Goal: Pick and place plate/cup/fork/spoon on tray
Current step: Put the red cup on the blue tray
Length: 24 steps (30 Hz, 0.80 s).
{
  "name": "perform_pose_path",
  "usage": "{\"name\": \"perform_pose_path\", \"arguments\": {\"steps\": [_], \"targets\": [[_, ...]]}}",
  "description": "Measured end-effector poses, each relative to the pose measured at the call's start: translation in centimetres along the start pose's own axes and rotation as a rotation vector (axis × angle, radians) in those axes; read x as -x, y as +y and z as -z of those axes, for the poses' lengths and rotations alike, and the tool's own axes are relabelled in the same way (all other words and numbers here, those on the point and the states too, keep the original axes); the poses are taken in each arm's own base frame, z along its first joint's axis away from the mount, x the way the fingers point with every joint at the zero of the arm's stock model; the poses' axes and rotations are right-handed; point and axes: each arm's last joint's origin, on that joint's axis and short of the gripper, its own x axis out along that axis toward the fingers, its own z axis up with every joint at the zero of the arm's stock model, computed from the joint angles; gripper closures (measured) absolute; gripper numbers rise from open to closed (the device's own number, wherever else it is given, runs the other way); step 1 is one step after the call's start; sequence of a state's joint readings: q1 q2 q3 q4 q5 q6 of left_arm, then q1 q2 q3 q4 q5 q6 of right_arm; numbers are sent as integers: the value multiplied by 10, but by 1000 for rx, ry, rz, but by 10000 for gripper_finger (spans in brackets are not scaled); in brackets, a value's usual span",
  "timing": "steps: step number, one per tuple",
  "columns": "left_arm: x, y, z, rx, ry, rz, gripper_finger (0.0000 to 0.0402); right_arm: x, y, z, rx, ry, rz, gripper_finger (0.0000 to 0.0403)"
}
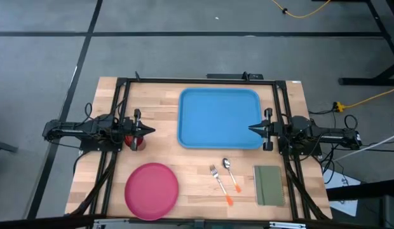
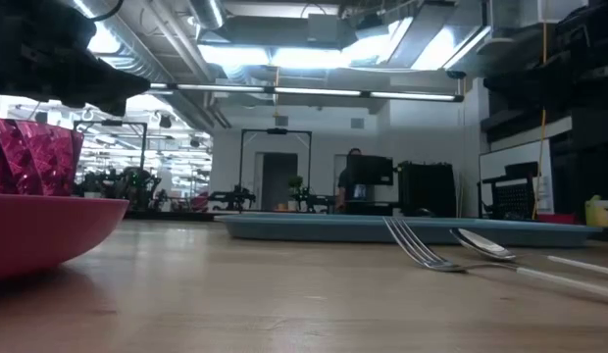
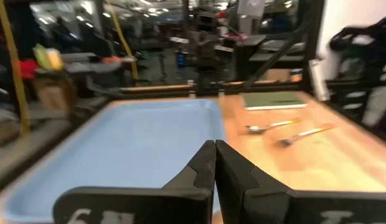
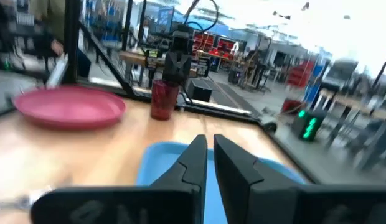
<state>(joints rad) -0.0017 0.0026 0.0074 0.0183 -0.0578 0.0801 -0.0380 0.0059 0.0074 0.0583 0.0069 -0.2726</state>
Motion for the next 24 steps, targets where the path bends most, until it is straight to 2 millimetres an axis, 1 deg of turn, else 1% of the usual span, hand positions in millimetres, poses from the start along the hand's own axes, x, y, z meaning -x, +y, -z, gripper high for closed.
{"name": "perform_pose_path", "arguments": {"steps": [3, 7, 11, 13, 17, 19, 21, 24], "targets": [[0, 1, -1, -63, -3, -34, 401, 0, 0, 1, 20, 9, -2, 367], [0, 1, -2, -64, -13, -34, 401, 0, 0, 0, -9, 2, -1, 367], [0, 0, -5, 51, -56, 14, 401, 0, 2, -2, -212, -23, -70, 367], [0, 0, -8, 109, -85, 34, 401, 0, 1, -3, -291, -39, -74, 367], [1, 0, -16, 113, -165, 26, 401, 0, 1, -5, -474, -54, -79, 367], [2, 2, -22, 87, -226, 0, 401, 0, 1, -5, -507, -54, -80, 367], [4, 3, -28, 65, -290, -24, 401, 1, 0, -10, -539, -105, -81, 367], [9, 4, -43, 72, -454, -39, 401, 5, -6, -30, -592, -318, -96, 367]]}}
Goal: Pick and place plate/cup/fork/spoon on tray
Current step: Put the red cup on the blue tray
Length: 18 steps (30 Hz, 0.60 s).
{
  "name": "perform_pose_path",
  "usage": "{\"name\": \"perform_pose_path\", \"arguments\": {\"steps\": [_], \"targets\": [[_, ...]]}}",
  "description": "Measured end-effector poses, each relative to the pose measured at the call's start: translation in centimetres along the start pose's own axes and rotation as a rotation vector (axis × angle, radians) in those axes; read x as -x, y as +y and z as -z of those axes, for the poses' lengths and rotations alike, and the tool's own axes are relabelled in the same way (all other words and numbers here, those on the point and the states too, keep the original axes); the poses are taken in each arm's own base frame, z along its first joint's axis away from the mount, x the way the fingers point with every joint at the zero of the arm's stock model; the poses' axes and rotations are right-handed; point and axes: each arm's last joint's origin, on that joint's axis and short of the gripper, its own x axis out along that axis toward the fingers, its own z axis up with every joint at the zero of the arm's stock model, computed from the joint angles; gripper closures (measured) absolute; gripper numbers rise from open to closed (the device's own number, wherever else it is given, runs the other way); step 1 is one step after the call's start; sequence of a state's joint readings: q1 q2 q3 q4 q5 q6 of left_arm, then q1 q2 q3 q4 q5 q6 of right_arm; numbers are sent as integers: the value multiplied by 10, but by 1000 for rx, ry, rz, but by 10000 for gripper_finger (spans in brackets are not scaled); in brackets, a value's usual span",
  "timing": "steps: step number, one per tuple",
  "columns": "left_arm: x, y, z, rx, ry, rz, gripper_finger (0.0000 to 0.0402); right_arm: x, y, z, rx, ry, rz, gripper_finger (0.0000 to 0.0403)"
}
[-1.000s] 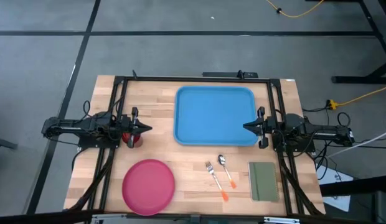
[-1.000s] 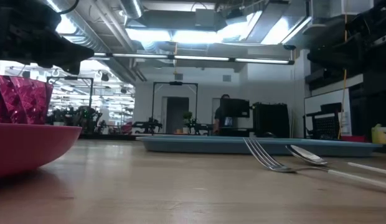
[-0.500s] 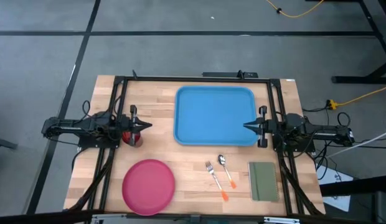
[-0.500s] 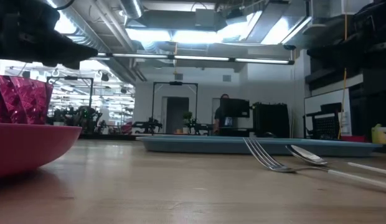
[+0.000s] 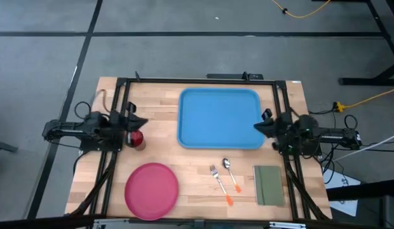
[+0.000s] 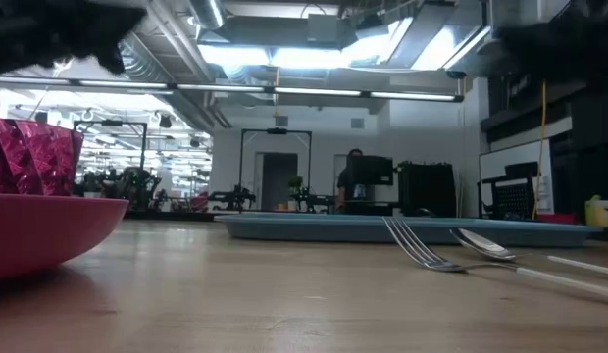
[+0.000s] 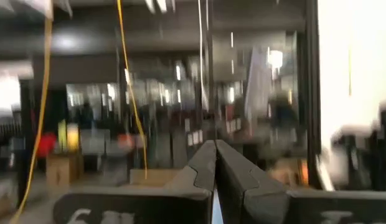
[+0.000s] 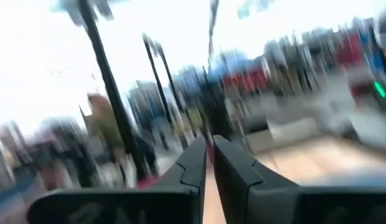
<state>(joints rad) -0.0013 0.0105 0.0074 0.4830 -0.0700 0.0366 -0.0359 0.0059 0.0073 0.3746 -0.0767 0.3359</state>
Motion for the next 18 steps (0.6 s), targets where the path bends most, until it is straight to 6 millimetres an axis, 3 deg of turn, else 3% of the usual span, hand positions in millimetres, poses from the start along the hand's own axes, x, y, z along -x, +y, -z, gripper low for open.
{"name": "perform_pose_path", "arguments": {"steps": [6, 10, 14, 18], "targets": [[2, 0, -30, -56, -300, 20, 401, 10, 21, -38, 155, -378, -316, 367], [-6, -1, -50, -95, -334, 55, 401, 9, 25, -50, 200, -414, -304, 367], [-28, -3, -66, -98, -201, 97, 401, -3, 27, -61, 265, -323, -223, 367], [-52, -4, -66, -42, 99, 95, 401, -18, 26, -65, 274, -159, -158, 367]]}}
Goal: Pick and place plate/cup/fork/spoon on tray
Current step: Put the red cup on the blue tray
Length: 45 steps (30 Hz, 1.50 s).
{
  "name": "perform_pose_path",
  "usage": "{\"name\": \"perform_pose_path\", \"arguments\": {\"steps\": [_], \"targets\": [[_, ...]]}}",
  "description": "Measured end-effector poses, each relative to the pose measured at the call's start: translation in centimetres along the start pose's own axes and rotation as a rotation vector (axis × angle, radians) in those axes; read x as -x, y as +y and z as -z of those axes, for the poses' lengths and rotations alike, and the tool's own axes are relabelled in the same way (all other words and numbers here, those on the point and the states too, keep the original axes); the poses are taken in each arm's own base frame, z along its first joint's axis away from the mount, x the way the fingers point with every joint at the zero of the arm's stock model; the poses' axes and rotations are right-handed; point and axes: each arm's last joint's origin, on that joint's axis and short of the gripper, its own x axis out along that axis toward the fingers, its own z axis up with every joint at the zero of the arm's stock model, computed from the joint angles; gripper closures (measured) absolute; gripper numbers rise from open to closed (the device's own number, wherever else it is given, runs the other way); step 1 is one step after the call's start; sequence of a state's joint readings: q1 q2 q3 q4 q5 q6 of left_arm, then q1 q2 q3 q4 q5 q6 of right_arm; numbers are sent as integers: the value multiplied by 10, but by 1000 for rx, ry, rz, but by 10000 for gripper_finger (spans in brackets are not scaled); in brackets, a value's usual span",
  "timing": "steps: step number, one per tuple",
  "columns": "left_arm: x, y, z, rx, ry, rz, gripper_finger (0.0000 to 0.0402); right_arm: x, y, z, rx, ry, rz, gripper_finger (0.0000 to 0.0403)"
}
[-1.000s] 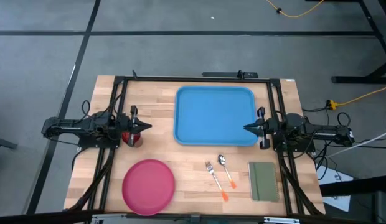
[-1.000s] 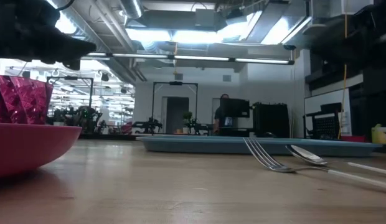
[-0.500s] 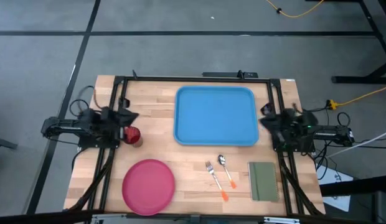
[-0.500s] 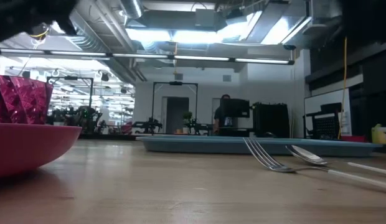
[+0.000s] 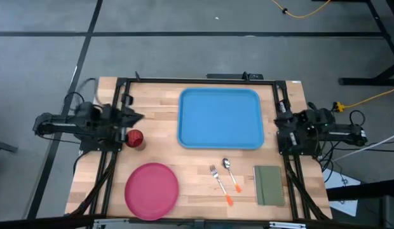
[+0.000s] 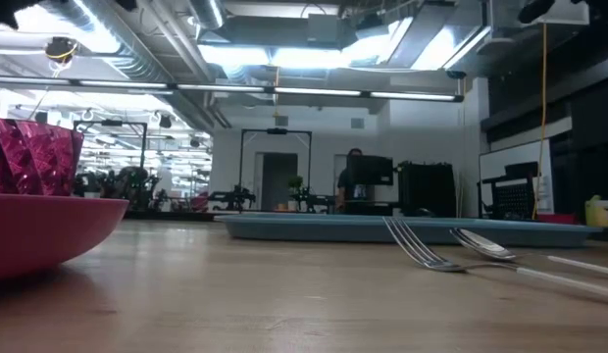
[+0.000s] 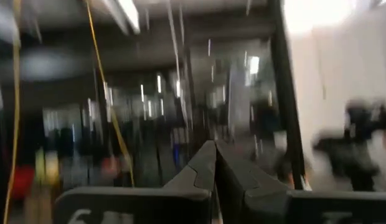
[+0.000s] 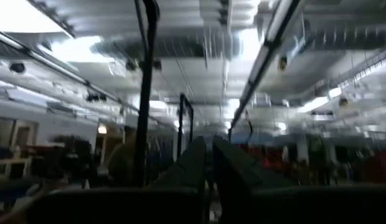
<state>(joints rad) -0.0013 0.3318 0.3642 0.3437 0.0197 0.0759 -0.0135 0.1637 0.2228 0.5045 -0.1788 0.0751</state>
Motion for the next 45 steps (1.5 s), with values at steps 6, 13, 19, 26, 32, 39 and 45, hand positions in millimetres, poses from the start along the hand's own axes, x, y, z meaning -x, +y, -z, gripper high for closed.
{"name": "perform_pose_path", "arguments": {"steps": [6, 13, 19, 26, 32, 39, 45], "targets": [[-27, 3, -24, 108, 292, -25, 401, -16, -3, 6, -78, 144, 17, 367], [-52, 4, -55, 120, 570, 37, 401, -22, -5, 13, 71, 196, 7, 367], [-57, 5, -63, 12, 612, 78, 401, -23, -5, 14, 9, 203, 13, 367], [-49, 6, -52, 179, 753, -79, 395, -21, -6, 22, -88, 287, 29, 367], [-39, 5, -43, 317, 887, -161, 362, -21, -6, 27, -55, 331, 26, 367], [-23, 5, -30, 391, 1099, -290, 331, -25, -7, 36, -64, 384, 30, 367], [-7, 5, -19, 476, 1318, -443, 323, -27, -8, 41, -67, 413, 32, 367]]}}
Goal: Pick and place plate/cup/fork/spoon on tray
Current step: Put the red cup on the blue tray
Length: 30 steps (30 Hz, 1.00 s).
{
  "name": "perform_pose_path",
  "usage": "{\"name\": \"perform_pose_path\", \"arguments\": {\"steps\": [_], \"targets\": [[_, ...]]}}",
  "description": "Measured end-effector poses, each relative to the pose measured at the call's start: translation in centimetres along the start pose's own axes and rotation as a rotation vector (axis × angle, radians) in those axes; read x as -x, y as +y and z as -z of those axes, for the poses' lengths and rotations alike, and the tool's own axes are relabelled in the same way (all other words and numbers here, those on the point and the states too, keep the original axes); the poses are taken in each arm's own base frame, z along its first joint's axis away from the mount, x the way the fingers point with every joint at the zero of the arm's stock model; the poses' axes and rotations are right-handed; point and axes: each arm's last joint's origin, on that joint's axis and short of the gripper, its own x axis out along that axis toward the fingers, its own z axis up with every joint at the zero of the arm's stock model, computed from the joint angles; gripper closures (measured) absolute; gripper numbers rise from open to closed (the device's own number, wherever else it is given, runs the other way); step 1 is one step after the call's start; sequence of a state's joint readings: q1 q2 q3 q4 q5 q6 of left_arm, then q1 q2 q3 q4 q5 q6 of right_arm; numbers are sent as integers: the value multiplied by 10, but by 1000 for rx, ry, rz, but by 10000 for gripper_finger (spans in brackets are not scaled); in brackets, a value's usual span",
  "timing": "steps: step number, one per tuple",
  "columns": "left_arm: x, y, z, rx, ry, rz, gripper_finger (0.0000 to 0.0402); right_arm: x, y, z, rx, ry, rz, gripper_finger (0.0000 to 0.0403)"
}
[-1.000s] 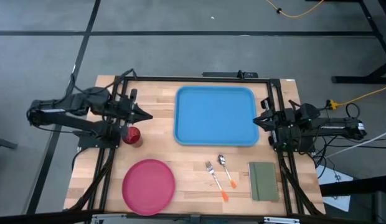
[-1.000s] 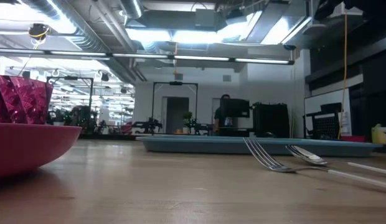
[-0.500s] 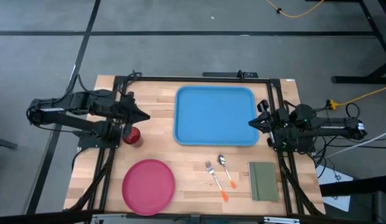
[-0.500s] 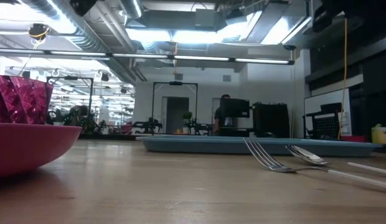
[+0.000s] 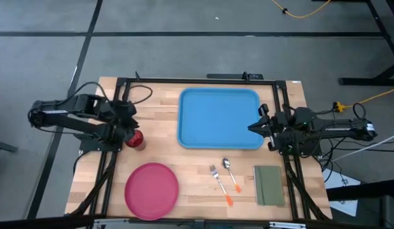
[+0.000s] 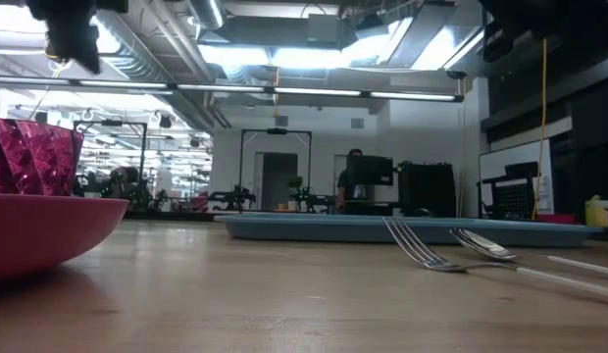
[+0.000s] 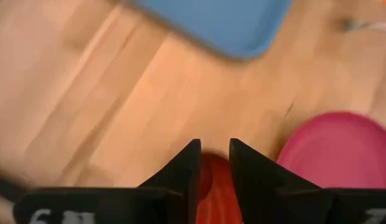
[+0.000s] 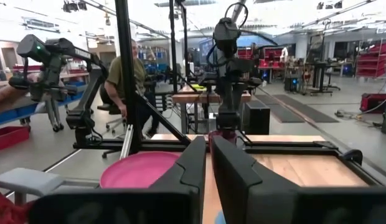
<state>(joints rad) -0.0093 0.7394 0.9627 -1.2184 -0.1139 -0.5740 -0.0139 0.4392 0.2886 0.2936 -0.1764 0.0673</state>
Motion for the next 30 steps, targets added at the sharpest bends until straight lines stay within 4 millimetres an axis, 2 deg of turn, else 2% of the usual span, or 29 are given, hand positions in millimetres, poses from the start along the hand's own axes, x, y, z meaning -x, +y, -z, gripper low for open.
{"name": "perform_pose_path", "arguments": {"steps": [6, 12, 21, 30], "targets": [[-11, -3, -2, 13, 56, -36, 323, 0, -1, 1, 0, 4, 4, 367], [-39, -1, 8, -2, 210, -84, 323, -1, -1, 0, 0, 4, 4, 367], [-62, 4, 24, -54, 316, -119, 323, 0, -1, 0, 1, 4, 4, 367], [-69, 7, 29, -38, 335, -131, 323, 0, -1, 1, 1, 4, 4, 367]]}}
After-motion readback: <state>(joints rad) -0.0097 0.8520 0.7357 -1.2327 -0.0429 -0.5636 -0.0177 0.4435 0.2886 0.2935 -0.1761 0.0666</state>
